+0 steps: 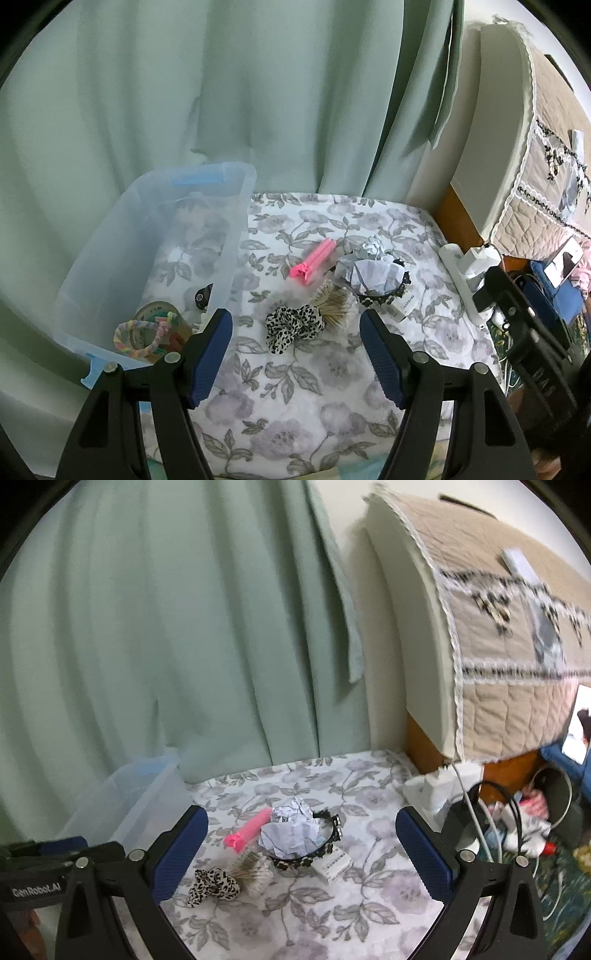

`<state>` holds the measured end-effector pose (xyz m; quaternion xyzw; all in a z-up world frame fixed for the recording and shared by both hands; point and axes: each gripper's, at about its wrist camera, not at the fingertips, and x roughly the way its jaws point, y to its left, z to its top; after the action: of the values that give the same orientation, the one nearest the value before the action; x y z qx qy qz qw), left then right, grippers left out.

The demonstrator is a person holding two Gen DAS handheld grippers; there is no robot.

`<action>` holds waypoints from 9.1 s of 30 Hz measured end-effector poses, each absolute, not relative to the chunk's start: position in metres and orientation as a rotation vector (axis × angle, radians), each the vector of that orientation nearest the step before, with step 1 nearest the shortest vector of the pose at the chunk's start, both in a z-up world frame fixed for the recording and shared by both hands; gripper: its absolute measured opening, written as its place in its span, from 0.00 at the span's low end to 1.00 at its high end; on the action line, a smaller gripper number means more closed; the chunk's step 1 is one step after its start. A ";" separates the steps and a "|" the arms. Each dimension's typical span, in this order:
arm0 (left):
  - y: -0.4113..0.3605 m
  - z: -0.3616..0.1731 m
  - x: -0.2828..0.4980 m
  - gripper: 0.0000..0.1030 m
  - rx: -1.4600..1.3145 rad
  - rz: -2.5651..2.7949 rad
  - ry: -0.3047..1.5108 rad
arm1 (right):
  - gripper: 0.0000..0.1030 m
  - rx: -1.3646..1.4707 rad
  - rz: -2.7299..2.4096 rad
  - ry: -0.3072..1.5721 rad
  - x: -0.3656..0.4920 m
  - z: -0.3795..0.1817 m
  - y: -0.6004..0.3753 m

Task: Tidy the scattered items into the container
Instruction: 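Grasp the leopard-print scrunchie with the left tool while the right tool grasps the white ear-drop box, then lift the scrunchie and ear-drop box and carry both toward the clear box, then open the left tool over the box while the right tool releases the ear-drop box, then withdraw both open tools from the box toward the cotton swabs and paper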

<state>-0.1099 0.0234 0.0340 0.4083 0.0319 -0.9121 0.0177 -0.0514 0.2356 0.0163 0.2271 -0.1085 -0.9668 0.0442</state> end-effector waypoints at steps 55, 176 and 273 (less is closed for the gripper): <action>0.042 -0.112 -0.197 0.70 1.584 -2.663 0.046 | 1.00 1.228 -2.601 -0.401 -0.132 -0.096 0.245; -0.091 0.046 -0.080 0.30 0.977 -2.902 0.510 | 0.49 0.874 -2.644 -0.169 -0.035 0.070 0.130; -0.054 0.061 -0.078 0.86 0.922 -2.883 0.205 | 0.62 1.066 -2.553 -0.347 -0.064 0.011 0.142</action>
<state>-0.0785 -0.0537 0.0611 0.3034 0.0675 -0.9489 0.0540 -0.0640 0.1418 0.0105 0.3764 -0.1226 -0.9014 0.1755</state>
